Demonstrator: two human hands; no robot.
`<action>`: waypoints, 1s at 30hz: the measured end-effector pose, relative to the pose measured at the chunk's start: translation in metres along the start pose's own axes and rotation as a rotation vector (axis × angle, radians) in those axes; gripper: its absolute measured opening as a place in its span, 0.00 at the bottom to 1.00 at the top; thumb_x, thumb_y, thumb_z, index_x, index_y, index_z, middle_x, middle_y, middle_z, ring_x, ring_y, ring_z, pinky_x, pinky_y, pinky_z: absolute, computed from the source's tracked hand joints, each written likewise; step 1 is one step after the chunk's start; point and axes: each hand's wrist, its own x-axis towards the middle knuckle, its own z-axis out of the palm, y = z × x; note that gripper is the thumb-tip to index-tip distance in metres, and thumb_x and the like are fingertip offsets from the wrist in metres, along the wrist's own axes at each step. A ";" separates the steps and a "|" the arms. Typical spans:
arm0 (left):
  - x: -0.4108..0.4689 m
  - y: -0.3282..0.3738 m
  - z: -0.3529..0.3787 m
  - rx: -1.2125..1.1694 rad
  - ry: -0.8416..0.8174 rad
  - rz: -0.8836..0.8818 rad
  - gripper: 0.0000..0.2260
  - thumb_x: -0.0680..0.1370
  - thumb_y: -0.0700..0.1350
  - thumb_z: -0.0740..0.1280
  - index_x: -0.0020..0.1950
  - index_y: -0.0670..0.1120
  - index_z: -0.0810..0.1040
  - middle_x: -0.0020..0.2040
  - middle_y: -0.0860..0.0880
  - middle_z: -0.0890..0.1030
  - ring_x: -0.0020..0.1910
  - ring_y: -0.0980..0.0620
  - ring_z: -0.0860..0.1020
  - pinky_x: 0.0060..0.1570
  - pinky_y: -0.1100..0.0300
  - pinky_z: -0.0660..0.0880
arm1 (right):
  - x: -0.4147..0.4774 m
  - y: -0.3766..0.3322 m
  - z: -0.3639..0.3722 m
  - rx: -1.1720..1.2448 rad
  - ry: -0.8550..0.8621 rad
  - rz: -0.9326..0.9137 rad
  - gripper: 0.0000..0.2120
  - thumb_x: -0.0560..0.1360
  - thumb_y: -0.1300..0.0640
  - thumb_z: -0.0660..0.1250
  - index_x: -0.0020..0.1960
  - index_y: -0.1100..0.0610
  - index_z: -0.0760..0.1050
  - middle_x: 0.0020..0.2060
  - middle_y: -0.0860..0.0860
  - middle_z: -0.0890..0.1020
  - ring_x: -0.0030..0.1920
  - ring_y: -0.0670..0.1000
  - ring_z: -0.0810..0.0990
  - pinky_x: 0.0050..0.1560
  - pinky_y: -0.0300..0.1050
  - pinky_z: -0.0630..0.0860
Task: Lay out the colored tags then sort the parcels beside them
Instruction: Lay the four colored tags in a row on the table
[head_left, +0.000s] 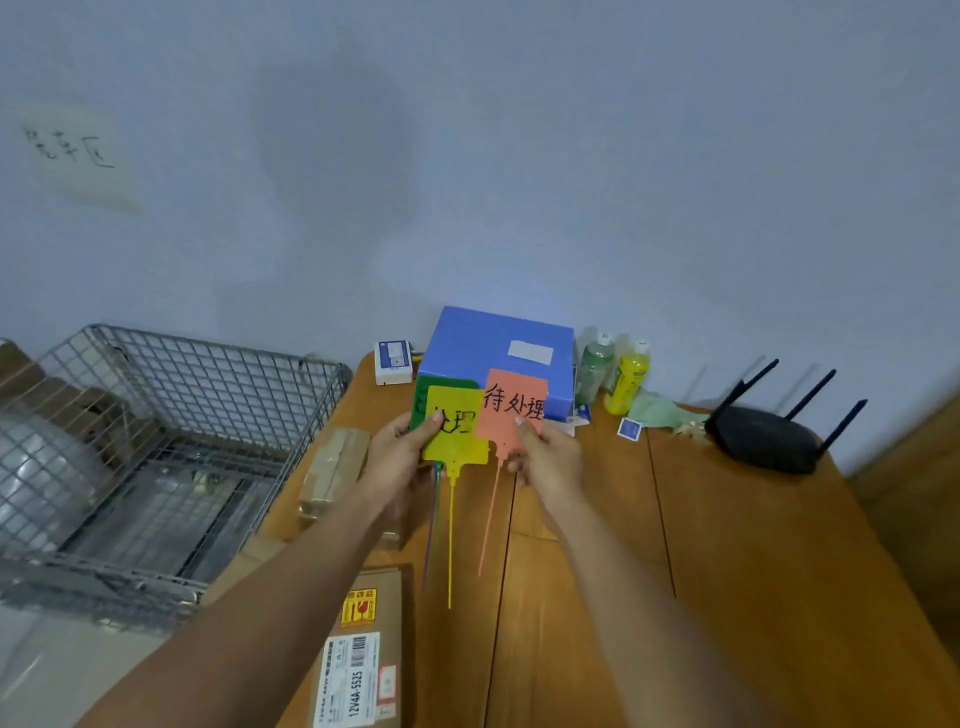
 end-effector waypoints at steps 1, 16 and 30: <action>0.005 -0.004 -0.005 -0.017 0.024 0.004 0.13 0.81 0.44 0.69 0.63 0.38 0.80 0.47 0.42 0.87 0.33 0.50 0.83 0.25 0.60 0.77 | 0.005 0.012 -0.001 0.085 -0.015 0.062 0.07 0.81 0.52 0.67 0.50 0.55 0.82 0.32 0.54 0.83 0.26 0.48 0.77 0.25 0.42 0.72; 0.091 -0.053 -0.056 -0.123 0.059 -0.018 0.15 0.79 0.46 0.72 0.63 0.40 0.82 0.57 0.36 0.85 0.40 0.42 0.82 0.29 0.56 0.77 | 0.110 0.200 0.047 -0.162 -0.064 0.565 0.11 0.80 0.61 0.67 0.62 0.58 0.77 0.46 0.54 0.84 0.45 0.52 0.84 0.41 0.47 0.83; 0.074 -0.048 0.007 -0.070 -0.019 -0.024 0.12 0.79 0.45 0.71 0.59 0.39 0.82 0.50 0.39 0.87 0.37 0.46 0.83 0.28 0.57 0.77 | 0.068 0.097 -0.003 -0.452 -0.024 0.199 0.17 0.83 0.43 0.59 0.57 0.54 0.78 0.48 0.52 0.85 0.39 0.52 0.83 0.42 0.53 0.83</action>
